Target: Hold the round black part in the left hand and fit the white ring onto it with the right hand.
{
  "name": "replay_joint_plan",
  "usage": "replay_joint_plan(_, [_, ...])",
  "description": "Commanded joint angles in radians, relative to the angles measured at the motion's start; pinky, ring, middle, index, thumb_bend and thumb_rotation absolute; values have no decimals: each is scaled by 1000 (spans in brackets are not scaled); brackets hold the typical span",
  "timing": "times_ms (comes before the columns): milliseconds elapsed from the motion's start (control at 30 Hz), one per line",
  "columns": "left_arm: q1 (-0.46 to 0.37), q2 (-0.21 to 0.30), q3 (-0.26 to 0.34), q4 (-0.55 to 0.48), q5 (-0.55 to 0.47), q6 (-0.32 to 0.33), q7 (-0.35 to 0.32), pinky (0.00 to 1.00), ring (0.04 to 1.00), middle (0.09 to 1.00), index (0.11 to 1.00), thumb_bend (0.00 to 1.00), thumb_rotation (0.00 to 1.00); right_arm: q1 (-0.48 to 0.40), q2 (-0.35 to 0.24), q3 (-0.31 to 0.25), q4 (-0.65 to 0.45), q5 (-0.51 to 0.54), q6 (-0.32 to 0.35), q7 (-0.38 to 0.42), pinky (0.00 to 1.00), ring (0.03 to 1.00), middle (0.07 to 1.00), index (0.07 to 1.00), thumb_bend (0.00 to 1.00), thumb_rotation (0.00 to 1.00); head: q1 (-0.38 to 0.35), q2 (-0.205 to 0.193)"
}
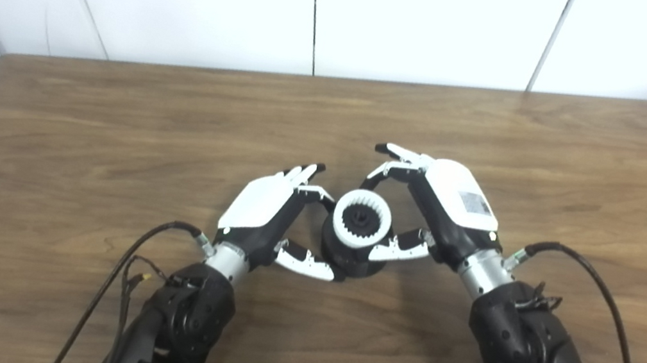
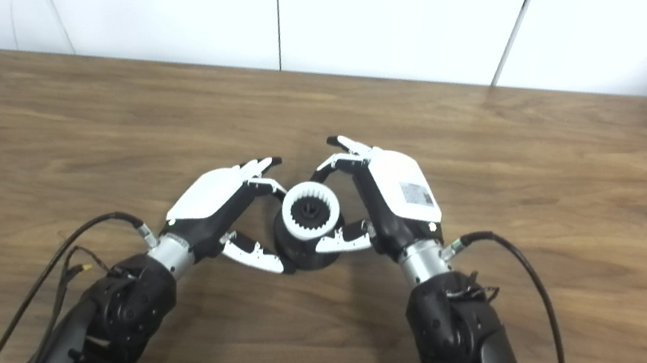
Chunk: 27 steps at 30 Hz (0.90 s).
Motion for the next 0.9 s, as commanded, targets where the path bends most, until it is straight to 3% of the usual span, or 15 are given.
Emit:
replay_joint_plan(0, [-36, -5, -3, -27, 9, -14, 16, 1000, 1000, 1000, 631, 966, 312, -37, -10, -8, -18, -23, 9, 24, 897, 883, 895, 496, 518, 159, 0, 0])
replay_joint_plan(33, [-36, -5, -2, -29, 8, -12, 14, 1000, 1000, 1000, 632, 966, 313, -39, -13, -7, -23, -29, 19, 42, 898, 889, 904, 497, 518, 161, 1, 0])
replay_joint_plan(67, [-36, -5, -2, -31, 9, -8, 9, 1000, 1000, 1000, 633, 965, 313, -41, -16, -5, -29, -35, 29, 61, 898, 895, 912, 537, 579, 204, 1, 0])
replay_joint_plan(133, [-37, -5, 0, -33, 6, -5, 6, 1000, 1000, 1000, 634, 964, 311, -47, -26, -2, -41, -45, 49, 106, 901, 914, 938, 685, 795, 375, 1, 1])
replay_joint_plan(300, [-39, -2, 1, -30, 4, -10, 7, 1000, 1000, 1000, 634, 962, 314, -63, -46, 7, -63, -72, 95, 215, 907, 959, 994, 845, 987, 567, 0, 2])
replay_joint_plan(467, [-39, -1, 0, -32, 6, -13, 9, 1000, 1000, 1000, 634, 964, 318, -69, -60, 8, -77, -81, 106, 284, 896, 977, 1000, 914, 1000, 612, -1, 5])
replay_joint_plan(867, [-37, -2, 0, -36, 8, -6, 4, 1000, 1000, 1000, 636, 963, 317, -71, -66, -3, -84, -73, 112, 329, 917, 994, 1000, 995, 1000, 550, 1, 8])
